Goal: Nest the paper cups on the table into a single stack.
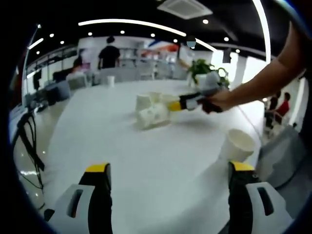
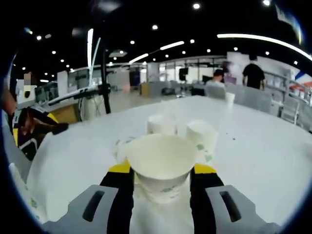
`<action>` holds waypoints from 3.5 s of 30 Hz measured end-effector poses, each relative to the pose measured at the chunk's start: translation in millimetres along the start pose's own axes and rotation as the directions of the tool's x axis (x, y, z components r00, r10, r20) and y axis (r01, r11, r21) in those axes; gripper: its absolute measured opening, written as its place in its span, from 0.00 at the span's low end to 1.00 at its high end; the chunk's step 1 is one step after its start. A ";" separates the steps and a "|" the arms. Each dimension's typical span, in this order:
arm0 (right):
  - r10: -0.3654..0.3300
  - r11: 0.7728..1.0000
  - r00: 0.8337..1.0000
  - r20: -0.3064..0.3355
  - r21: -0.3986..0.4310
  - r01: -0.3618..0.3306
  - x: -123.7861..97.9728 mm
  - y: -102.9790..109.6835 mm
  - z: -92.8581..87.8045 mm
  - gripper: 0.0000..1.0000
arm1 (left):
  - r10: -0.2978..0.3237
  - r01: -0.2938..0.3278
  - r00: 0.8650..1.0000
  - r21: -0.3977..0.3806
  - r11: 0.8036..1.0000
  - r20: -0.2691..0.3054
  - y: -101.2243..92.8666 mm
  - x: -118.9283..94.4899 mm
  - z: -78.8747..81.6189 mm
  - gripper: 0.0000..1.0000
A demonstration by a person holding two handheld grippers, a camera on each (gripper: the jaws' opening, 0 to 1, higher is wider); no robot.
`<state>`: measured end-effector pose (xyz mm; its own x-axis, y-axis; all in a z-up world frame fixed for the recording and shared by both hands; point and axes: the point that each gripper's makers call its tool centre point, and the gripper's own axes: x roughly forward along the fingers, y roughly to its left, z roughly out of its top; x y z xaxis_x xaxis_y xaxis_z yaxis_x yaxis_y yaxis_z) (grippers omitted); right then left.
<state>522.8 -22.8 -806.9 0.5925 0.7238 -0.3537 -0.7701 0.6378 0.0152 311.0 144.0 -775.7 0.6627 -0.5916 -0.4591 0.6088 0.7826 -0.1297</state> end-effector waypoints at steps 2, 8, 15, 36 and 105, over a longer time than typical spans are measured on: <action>0.004 1.000 1.000 0.000 -0.003 -0.004 -0.3 1.1 0.5 0.41 | 0.000 0.000 1.000 0.000 1.000 0.001 -0.3 -0.9 0.8 0.98; 0.005 1.000 1.000 -0.002 -0.008 -0.005 -0.1 1.2 -0.3 0.40 | 0.000 0.000 1.000 0.000 1.000 0.002 -0.6 -1.1 1.9 0.98; 0.003 1.000 1.000 -0.002 -0.011 -0.003 -1.4 1.9 2.7 0.40 | 0.000 0.000 1.000 0.004 1.000 0.003 -0.2 -0.4 2.7 0.98; -0.014 1.000 1.000 0.011 -0.013 0.014 -9.0 -7.2 28.0 0.39 | 0.000 0.000 1.000 0.008 1.000 0.020 -0.1 1.0 9.1 0.98; -0.016 0.998 1.000 0.013 -0.065 0.017 -48.0 -16.1 109.0 0.35 | -0.021 0.020 0.999 0.039 0.999 0.024 -8.1 4.9 32.0 0.96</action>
<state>532.6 -39.1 -688.2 0.6078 0.7170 -0.3413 -0.7737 0.6315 -0.0512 323.3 128.6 -748.7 0.6600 -0.6124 -0.4353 0.6386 0.7625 -0.1045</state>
